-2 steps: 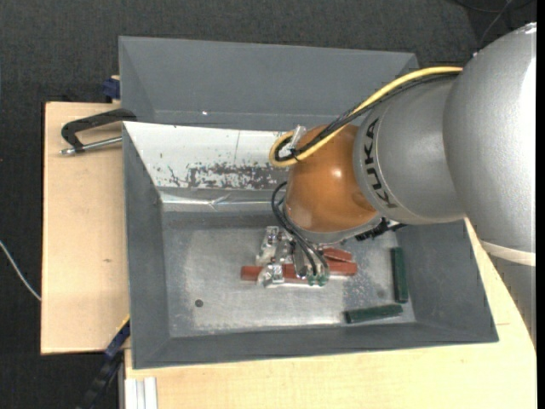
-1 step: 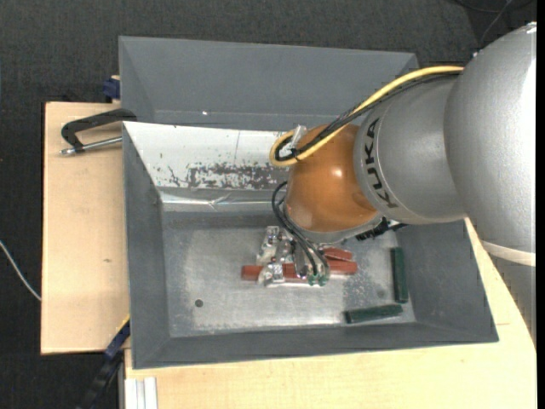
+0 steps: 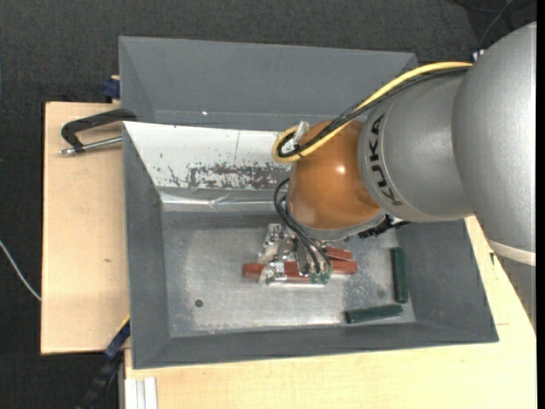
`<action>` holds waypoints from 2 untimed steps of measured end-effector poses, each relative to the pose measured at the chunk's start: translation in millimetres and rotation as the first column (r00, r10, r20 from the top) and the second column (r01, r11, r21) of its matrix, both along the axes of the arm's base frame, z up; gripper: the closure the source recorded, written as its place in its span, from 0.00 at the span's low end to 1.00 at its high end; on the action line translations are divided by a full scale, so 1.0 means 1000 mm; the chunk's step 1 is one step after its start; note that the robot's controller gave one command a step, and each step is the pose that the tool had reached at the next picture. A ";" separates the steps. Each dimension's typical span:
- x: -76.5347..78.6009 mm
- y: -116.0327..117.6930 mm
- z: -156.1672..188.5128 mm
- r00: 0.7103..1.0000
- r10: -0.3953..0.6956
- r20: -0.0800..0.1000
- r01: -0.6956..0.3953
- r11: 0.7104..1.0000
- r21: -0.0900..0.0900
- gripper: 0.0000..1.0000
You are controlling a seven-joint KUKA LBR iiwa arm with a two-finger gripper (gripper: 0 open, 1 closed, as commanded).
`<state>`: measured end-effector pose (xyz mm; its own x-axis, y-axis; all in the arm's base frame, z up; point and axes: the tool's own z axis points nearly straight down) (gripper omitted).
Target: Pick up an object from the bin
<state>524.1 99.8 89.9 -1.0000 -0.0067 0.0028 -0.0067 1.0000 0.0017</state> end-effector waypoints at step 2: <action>0.002 0.001 0.024 1.000 -0.001 0.010 0.001 1.000 0.001 1.00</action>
Offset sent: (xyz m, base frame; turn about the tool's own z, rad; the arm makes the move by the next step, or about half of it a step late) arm -0.0001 -0.0001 0.0360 0.0000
